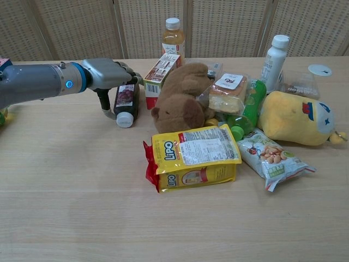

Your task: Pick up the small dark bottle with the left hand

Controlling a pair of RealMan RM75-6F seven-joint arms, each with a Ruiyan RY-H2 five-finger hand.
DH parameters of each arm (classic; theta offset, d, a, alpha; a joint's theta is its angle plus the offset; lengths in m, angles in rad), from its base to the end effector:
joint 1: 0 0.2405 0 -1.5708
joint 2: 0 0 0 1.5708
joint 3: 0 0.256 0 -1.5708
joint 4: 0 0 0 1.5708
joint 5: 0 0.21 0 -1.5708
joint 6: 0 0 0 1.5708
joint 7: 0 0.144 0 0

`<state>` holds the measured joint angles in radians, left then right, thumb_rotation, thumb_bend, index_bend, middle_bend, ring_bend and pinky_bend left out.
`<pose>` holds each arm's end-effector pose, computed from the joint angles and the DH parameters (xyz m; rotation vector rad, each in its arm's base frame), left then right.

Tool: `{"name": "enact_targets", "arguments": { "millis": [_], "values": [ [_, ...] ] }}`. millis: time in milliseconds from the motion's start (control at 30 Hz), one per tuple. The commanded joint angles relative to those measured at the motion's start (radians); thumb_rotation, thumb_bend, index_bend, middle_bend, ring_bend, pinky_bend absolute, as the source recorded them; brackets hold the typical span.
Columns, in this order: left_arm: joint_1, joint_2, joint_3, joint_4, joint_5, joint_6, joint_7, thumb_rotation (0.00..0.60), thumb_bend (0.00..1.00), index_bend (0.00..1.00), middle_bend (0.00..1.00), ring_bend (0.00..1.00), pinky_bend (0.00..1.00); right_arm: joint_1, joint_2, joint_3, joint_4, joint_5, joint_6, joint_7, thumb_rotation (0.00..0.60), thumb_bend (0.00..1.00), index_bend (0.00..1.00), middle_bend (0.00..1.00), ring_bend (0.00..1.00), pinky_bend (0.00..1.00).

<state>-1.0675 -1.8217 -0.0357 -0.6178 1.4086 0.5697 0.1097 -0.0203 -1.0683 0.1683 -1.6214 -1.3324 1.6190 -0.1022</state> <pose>-0.1550 0.4537 -0.0651 -2.1757 -0.3999 -0.4577 -0.3343 -0.1653 0.2190 1.0925 -0.7374 0.7795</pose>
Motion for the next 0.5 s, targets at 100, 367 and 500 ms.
{"name": "enact_targets", "arguments": {
  "millis": [100, 367, 500],
  "values": [
    [-0.017, -0.026, 0.019, 0.044, 0.034, -0.016, -0.039, 0.494, 0.16, 0.00, 0.00, 0.00, 0.00, -0.006, 0.002, -0.002, 0.003, -0.001, 0.003, 0.007, 0.407, 0.00, 0.00, 0.03, 0.02, 0.00],
    [0.009, -0.009, 0.038, 0.032, 0.055, 0.004, -0.073, 0.522, 0.17, 0.06, 0.11, 0.06, 0.00, -0.008, 0.000, -0.003, 0.007, -0.004, -0.001, 0.013, 0.411, 0.00, 0.00, 0.03, 0.02, 0.00],
    [0.019, -0.001, 0.042, 0.028, 0.059, 0.006, -0.079, 0.566, 0.16, 0.23, 0.26, 0.23, 0.11, -0.006, -0.004, -0.002, 0.008, -0.006, -0.004, 0.014, 0.411, 0.00, 0.00, 0.03, 0.02, 0.00]
  ]
}}
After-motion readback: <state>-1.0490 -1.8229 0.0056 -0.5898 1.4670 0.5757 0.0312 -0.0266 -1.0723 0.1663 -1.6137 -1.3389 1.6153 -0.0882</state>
